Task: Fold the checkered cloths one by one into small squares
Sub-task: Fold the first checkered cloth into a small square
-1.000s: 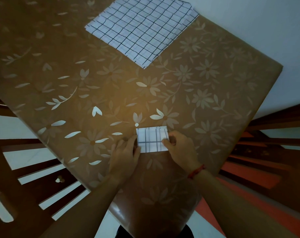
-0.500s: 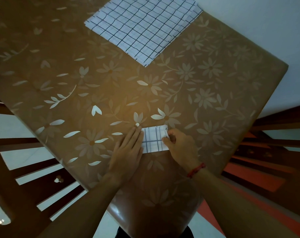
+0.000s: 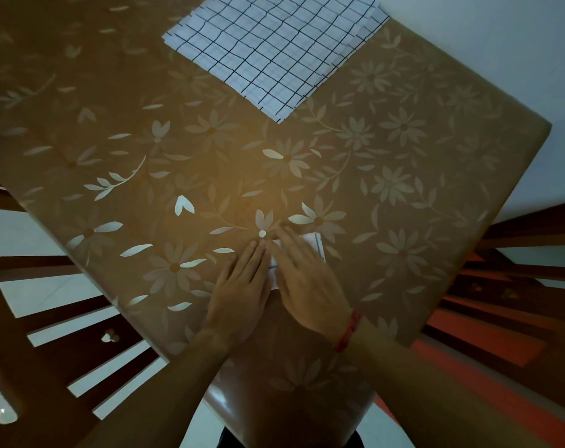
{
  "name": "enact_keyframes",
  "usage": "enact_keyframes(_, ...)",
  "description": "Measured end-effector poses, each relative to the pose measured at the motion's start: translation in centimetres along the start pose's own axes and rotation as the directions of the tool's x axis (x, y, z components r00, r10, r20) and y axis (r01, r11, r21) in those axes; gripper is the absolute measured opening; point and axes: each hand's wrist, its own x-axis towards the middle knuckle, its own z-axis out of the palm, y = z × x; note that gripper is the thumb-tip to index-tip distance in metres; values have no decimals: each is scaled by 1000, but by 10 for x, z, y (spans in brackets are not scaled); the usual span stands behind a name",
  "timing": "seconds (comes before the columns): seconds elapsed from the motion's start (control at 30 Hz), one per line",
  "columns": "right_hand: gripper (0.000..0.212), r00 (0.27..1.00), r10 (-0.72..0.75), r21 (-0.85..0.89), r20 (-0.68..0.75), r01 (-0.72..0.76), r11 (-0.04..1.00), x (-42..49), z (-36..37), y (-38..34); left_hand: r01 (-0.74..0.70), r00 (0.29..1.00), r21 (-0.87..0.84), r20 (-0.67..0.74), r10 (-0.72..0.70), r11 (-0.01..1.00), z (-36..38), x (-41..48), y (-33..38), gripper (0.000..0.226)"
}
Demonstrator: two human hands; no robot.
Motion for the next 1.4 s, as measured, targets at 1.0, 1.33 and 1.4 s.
enact_keyframes(1.0, 61, 938, 87, -266, 337, 6, 964, -20, -14, 57, 11, 996, 60, 87, -16, 998, -1, -1, 4, 53)
enact_keyframes(1.33, 66, 940, 84, -185, 331, -22, 982, -1, -34, 51, 70, 997, -152, 44, -64, 986, -30, 22, 4, 52)
enact_keyframes(1.4, 71, 955, 60, -139, 290, -20, 990, 6, -37, 52, 80, 995, -161, 75, -69, 984, -38, 31, 4, 60)
